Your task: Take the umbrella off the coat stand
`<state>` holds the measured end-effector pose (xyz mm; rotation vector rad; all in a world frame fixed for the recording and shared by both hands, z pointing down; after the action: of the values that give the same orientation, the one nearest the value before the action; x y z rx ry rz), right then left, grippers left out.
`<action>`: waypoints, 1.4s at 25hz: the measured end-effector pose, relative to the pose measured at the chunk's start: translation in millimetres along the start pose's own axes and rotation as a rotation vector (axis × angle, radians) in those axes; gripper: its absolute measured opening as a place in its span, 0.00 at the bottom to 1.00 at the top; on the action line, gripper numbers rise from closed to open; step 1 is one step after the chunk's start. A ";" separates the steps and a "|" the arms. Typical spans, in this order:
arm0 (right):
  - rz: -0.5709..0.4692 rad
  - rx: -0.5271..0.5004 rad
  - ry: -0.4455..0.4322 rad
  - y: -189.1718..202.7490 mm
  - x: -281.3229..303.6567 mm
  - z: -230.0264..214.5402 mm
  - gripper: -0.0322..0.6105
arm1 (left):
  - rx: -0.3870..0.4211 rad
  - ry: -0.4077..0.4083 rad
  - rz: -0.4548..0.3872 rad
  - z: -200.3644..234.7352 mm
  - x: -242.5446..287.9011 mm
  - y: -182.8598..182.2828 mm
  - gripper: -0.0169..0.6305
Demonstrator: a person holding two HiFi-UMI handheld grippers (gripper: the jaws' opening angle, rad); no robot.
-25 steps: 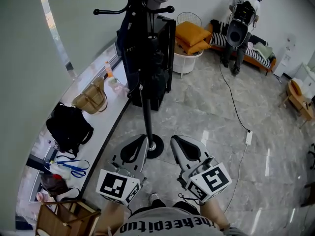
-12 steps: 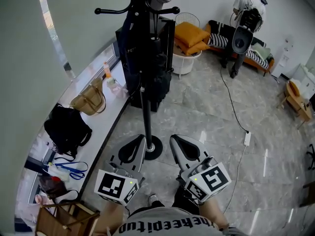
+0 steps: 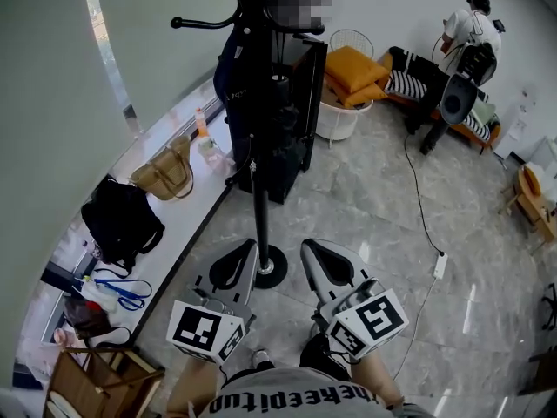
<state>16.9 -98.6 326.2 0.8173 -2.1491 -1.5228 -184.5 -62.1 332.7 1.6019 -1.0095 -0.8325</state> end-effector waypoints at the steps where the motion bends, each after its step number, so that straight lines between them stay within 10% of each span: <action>1: 0.003 0.000 -0.007 -1.8 0.5 -5.4 0.07 | 0.000 -0.007 0.000 -2.2 4.3 -0.5 0.05; 35: 0.101 0.010 -0.259 -52.6 35.5 -139.4 0.07 | 0.006 -0.264 0.074 -46.4 110.4 -9.7 0.05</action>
<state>87.2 -234.7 323.3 0.5295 -2.3419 -1.6429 -96.1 -143.4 330.9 1.4755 -1.2507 -1.0088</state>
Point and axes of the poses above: the fingertips, and each gripper's own axes: x forward along the fingers, z to its left, y out of its underside, the point moved 10 cm from there along -x, backward along the fingers, and after that the axes turned 15 degrees about x, right-handed, at the moved point
